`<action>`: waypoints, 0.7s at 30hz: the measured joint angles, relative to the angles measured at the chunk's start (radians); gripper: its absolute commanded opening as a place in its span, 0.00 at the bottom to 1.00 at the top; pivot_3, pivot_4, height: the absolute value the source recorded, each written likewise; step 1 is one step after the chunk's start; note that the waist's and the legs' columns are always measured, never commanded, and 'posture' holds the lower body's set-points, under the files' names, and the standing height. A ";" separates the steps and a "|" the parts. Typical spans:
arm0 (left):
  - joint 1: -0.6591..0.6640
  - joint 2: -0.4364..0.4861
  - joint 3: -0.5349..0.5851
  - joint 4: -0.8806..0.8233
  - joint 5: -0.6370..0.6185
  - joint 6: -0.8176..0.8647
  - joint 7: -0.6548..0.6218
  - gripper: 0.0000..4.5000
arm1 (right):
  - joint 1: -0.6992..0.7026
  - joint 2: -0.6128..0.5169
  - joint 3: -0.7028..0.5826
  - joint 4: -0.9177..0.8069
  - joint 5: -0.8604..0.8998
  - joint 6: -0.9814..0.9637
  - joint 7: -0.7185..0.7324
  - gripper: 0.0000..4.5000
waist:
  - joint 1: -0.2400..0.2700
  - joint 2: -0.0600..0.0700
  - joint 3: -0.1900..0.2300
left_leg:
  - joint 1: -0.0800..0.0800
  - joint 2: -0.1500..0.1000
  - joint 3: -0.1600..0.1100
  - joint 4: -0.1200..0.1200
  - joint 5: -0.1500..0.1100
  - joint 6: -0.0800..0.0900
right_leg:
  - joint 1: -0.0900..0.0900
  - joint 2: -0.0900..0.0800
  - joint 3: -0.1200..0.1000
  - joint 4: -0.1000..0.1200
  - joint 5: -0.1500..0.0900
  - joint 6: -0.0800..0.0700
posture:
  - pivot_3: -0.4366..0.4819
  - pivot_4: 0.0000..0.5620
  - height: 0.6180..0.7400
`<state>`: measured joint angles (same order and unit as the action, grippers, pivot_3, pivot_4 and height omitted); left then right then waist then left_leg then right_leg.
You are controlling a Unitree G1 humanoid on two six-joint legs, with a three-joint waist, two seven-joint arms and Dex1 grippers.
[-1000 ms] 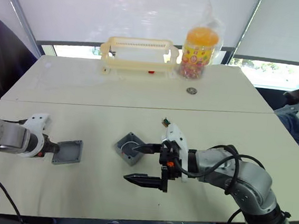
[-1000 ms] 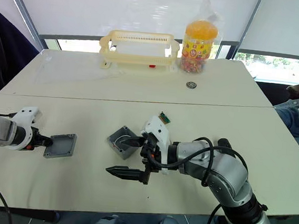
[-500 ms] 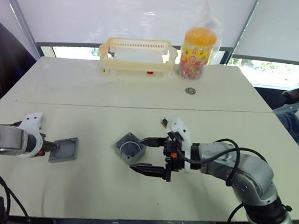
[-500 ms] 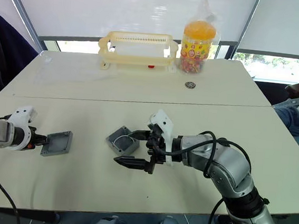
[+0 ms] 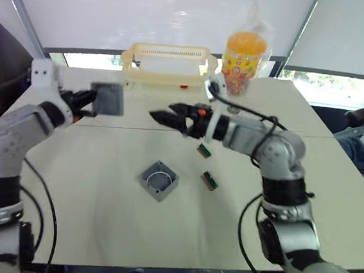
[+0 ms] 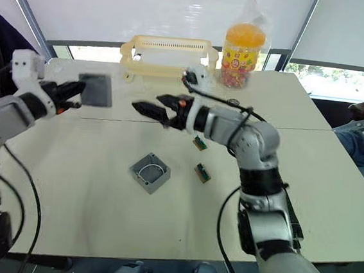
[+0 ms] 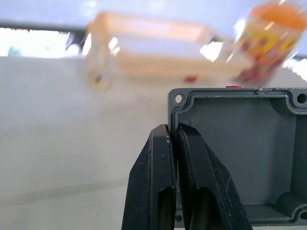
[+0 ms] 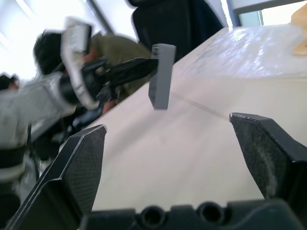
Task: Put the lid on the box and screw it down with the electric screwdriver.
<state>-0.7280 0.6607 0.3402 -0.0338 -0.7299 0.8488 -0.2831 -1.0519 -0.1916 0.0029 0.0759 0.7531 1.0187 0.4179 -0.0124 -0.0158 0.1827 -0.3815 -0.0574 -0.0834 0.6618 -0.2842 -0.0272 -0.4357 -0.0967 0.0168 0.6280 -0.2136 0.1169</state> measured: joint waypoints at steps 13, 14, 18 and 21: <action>-0.091 -0.110 -0.084 0.005 0.033 -0.077 -0.106 0.01 | -0.051 0.047 -0.086 0.085 -0.009 -0.019 -0.002 1.00 | -0.013 0.000 0.000 | -0.010 0.000 0.001 0.001 0.000 0.000 | -0.011 0.000 0.000 0.002 0.000 0.000 | 0.48 0.27 1.00; -0.097 -0.114 -0.085 0.005 0.034 -0.078 -0.109 0.01 | -0.052 0.049 -0.090 0.085 -0.005 -0.017 -0.004 1.00 | -0.012 0.000 0.000 | -0.010 0.000 0.001 0.001 0.000 0.000 | -0.011 0.000 0.000 0.002 0.000 0.000 | 0.48 0.27 1.00; -0.098 -0.133 -0.093 0.007 0.045 -0.079 -0.113 0.01 | -0.054 0.055 -0.099 0.085 -0.002 -0.002 -0.015 1.00 | -0.010 0.000 0.000 | -0.010 0.000 0.001 0.001 0.000 0.000 | -0.011 0.000 0.000 0.002 0.000 0.000 | 0.48 0.27 1.00; -0.099 -0.137 -0.097 0.008 0.049 -0.079 -0.125 0.00 | -0.054 0.056 -0.102 0.085 -0.002 0.000 -0.020 0.88 | -0.010 0.000 0.000 | -0.010 0.000 0.001 0.001 0.000 0.000 | -0.011 0.000 0.000 0.002 0.000 0.000 | 0.48 0.27 1.00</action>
<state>-0.8267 0.5232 0.2432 -0.0256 -0.6809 0.7701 -0.4084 -1.1056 -0.1359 -0.0992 0.1611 0.7510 1.0183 0.3983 -0.0220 -0.0157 0.1827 -0.3917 -0.0572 -0.0822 0.6628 -0.2837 -0.0276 -0.4471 -0.0963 0.0170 0.6298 -0.2134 0.1174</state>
